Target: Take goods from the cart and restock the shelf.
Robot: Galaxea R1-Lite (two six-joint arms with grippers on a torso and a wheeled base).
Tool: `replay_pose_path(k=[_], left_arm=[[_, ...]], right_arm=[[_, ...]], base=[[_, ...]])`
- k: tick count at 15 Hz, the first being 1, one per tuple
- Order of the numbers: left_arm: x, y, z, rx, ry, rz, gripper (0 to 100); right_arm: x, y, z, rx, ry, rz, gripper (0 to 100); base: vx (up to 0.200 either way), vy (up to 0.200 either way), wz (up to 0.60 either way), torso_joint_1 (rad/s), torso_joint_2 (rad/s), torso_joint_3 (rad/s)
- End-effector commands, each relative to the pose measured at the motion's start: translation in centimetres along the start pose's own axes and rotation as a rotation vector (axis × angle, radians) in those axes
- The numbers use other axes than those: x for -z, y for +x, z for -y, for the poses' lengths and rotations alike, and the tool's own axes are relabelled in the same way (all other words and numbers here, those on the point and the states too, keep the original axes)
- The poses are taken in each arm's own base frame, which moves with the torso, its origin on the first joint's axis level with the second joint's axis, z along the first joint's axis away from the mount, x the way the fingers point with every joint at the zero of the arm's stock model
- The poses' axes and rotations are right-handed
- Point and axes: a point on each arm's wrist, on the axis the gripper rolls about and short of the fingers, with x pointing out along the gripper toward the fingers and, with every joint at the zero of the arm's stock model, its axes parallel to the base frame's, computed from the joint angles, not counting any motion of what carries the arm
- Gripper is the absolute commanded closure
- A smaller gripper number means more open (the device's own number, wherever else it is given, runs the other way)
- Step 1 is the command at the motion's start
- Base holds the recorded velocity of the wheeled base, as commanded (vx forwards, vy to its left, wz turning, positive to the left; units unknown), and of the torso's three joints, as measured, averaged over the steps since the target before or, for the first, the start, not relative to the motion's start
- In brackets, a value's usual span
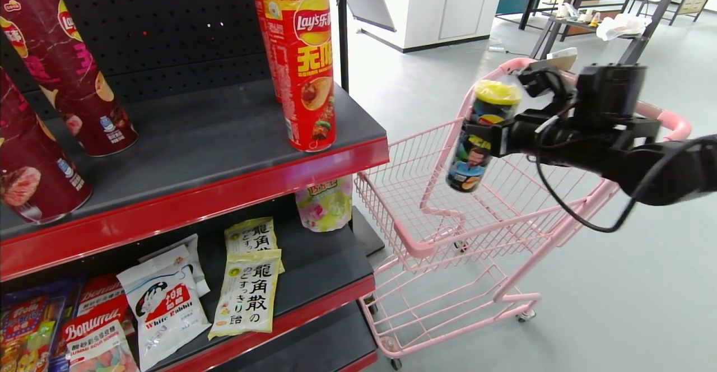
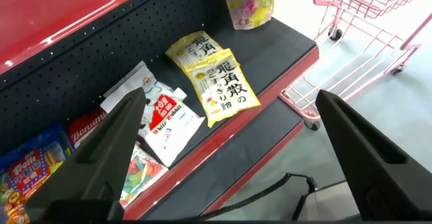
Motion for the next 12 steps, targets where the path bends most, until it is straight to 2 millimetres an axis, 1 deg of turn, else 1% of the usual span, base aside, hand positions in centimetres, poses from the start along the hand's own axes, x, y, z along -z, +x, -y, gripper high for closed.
replay_pose_path(k=[1,2,3,4,5,6,10,12], left_arm=[[-0.3,0.4,0.0,0.001,0.002,-0.014,0],[-0.3,0.4,0.0,0.003,0.002,-0.014,0],[-0.3,0.5,0.0,0.007,0.005,-0.026,0],[-0.4,0.7,0.0,0.006,0.025,-0.035,0],[-0.5,0.7,0.0,0.005,0.052,-0.038,0],[-0.6,0.8,0.0,0.004,0.067,-0.041,0],[-0.6,0.8,0.0,0.003,0.072,-0.040,0],[-0.7,0.7,0.0,0.001,0.071,-0.037,0]], right_arm=[[-2.2,-11.0,-0.6,0.117,-0.016,0.071,100],[-2.0,-13.0,-1.1,0.119,-0.012,0.050,100],[-1.9,-16.2,-1.9,0.122,-0.005,0.020,100],[-1.8,-18.6,-2.5,0.132,-0.001,-0.007,100],[-1.6,-20.4,-2.9,0.140,0.001,-0.020,100],[-1.0,-21.7,-3.3,0.150,0.004,-0.037,100],[0.1,-23.5,-3.3,0.190,0.006,-0.044,100],[0.4,-23.9,-3.5,0.191,0.006,-0.046,100]], base=[[0.000,0.000,0.00,0.000,0.00,0.000],[0.000,0.000,0.00,0.000,0.00,0.000],[0.000,0.000,0.00,0.000,0.00,0.000],[0.000,0.000,0.00,0.000,0.00,0.000],[0.000,0.000,0.00,0.000,0.00,0.000],[0.000,0.000,0.00,0.000,0.00,0.000],[0.000,0.000,0.00,0.000,0.00,0.000],[-0.200,0.000,0.00,0.000,0.00,0.007]])
